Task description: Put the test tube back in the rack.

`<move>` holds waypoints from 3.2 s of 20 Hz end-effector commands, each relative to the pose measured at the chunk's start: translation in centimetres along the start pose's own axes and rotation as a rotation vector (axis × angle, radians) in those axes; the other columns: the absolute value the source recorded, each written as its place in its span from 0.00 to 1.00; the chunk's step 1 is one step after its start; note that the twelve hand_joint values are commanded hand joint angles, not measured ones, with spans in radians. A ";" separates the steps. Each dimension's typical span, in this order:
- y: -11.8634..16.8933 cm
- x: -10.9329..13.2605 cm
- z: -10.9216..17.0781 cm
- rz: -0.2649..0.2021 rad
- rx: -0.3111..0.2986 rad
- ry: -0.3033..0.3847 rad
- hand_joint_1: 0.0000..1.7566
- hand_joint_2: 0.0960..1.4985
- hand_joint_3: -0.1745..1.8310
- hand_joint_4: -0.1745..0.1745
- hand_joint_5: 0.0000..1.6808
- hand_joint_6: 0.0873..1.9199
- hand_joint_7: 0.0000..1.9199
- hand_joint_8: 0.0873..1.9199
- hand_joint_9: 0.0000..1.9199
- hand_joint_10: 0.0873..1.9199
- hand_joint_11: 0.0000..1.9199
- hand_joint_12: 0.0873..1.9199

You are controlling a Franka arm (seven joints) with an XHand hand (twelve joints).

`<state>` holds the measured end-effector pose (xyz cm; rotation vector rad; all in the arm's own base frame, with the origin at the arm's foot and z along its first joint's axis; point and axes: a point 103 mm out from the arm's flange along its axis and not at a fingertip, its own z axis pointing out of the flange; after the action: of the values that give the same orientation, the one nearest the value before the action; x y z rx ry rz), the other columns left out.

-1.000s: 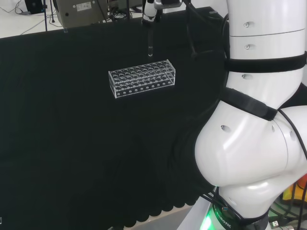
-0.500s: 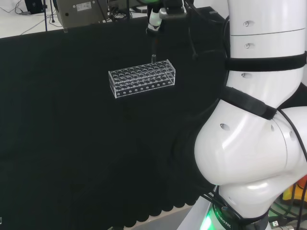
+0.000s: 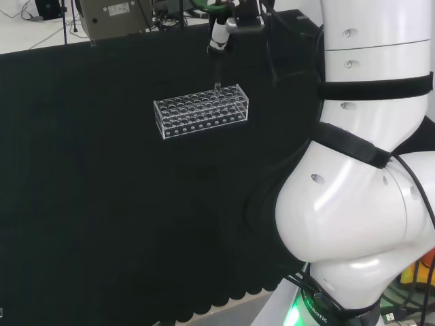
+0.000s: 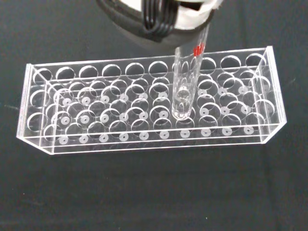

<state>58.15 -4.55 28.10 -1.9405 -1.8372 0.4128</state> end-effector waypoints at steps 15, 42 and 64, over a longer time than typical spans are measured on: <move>1.2 0.2 1.5 0.009 0.014 0.000 0.81 0.62 0.09 0.00 0.77 0.11 0.71 0.35 0.73 0.00 0.36 0.62; 3.8 -0.7 2.2 0.020 0.037 0.009 0.81 0.62 0.09 0.00 0.77 0.11 0.71 0.35 0.73 0.00 0.36 0.62; 4.3 0.3 6.0 -0.015 0.081 0.025 0.81 0.62 0.09 0.00 0.77 0.10 0.71 0.35 0.73 0.00 0.36 0.62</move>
<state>58.99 -3.97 21.19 -1.8783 -1.7920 0.4473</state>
